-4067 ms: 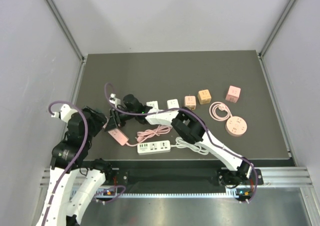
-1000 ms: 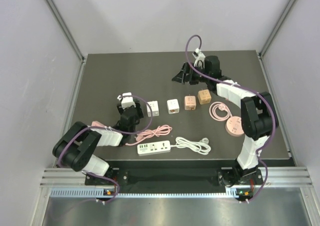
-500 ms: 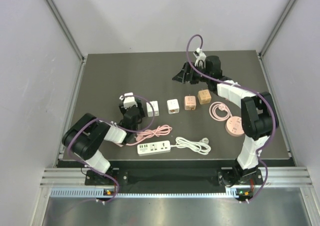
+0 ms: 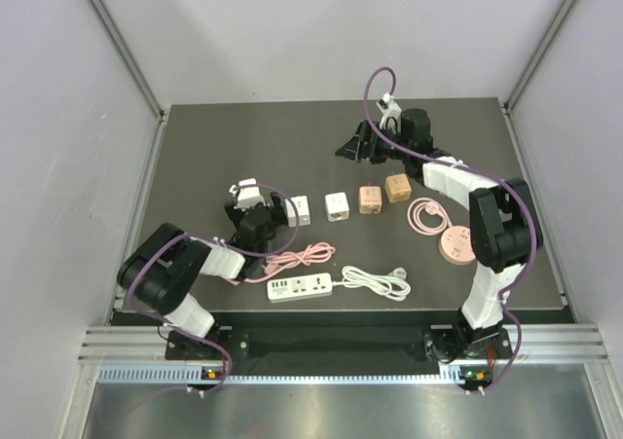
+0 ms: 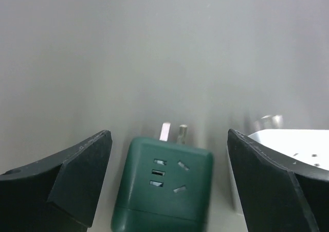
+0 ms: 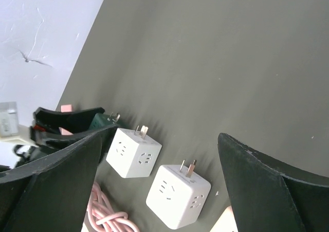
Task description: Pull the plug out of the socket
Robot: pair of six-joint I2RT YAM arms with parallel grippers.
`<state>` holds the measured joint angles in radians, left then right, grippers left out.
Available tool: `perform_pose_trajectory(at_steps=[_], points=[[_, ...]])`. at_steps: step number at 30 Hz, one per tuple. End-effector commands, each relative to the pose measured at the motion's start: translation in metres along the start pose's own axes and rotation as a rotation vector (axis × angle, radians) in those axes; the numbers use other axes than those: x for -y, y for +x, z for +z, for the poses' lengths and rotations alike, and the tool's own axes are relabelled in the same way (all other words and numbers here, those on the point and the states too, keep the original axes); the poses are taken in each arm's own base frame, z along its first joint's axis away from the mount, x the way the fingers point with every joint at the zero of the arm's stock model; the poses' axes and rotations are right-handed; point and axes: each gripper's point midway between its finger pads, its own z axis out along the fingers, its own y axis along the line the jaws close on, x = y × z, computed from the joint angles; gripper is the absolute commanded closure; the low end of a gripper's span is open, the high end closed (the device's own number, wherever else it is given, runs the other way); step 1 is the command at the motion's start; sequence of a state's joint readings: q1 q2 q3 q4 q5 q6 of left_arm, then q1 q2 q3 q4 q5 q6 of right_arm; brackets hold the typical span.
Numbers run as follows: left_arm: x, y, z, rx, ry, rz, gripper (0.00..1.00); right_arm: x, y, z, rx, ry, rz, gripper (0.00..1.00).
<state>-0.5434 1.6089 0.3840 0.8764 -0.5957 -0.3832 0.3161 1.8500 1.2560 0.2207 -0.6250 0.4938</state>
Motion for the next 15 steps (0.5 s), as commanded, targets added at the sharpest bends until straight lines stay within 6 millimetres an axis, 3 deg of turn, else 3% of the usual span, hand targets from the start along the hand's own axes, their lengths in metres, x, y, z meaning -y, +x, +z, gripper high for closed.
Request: perform_pose_trajectory(at_steps=[1, 4, 5, 7, 8, 9, 15], points=[[0.007, -0.029, -0.008, 0.063, 0.022, -0.080, 0.02, -0.016, -0.024, -0.009, 0.066, -0.044, -0.054, 0.06], [0.008, -0.044, -0.016, 0.074, 0.030, -0.119, 0.01, -0.013, -0.022, -0.008, 0.062, -0.042, -0.047, 0.06], [0.003, -0.039, -0.019, 0.046, 0.014, -0.105, 0.01, -0.013, -0.022, -0.008, 0.062, -0.042, -0.045, 0.06], [0.003, -0.057, -0.026, 0.063, 0.004, -0.145, 0.02, -0.013, -0.023, -0.007, 0.062, -0.041, -0.044, 0.06], [-0.003, -0.049, -0.030, 0.015, -0.018, -0.115, 0.01, -0.014, -0.022, -0.006, 0.058, -0.040, -0.043, 0.06], [-0.002, -0.063, -0.036, 0.037, -0.009, -0.138, 0.02, -0.013, -0.022, -0.006, 0.060, -0.032, -0.043, 0.07], [-0.009, -0.088, -0.066, -0.006, 0.023, -0.165, 0.02, -0.021, -0.021, -0.001, 0.052, -0.006, -0.047, 0.06]])
